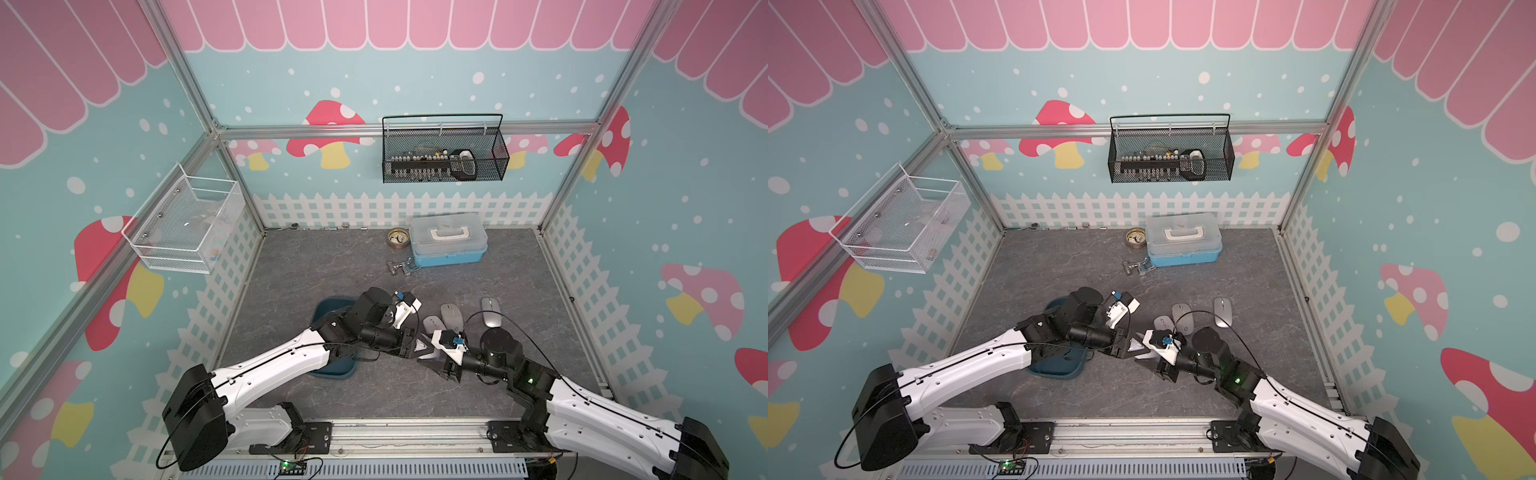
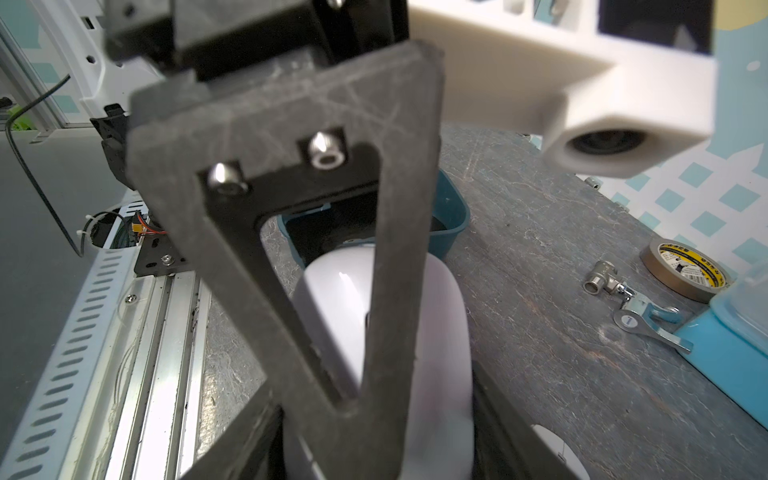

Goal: Put the mouse in the storage box
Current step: Pick up the mouse from the center of the board, then place the mouse in the storage box.

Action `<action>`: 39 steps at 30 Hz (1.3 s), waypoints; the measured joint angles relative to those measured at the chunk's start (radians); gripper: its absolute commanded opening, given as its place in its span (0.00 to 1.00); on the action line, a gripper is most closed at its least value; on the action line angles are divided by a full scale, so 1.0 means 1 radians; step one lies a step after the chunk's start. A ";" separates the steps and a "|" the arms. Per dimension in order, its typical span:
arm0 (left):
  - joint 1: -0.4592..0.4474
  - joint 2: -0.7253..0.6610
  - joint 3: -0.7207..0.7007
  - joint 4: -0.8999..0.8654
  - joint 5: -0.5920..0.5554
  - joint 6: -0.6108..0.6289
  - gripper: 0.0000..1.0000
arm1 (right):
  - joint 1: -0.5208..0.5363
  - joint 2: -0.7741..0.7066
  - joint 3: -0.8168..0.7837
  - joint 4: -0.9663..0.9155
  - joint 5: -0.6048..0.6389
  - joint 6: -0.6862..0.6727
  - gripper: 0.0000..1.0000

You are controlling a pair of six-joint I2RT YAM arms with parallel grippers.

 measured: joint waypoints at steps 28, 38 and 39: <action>0.148 -0.145 -0.054 -0.011 -0.041 -0.002 0.11 | 0.008 -0.081 -0.028 0.035 0.115 0.022 0.99; 0.684 -0.296 -0.080 -0.297 -0.127 0.143 0.14 | 0.008 -0.101 -0.028 0.034 0.182 0.033 0.99; 0.702 -0.292 -0.080 -0.317 -0.149 0.145 0.14 | 0.008 -0.102 -0.028 0.033 0.184 0.033 0.99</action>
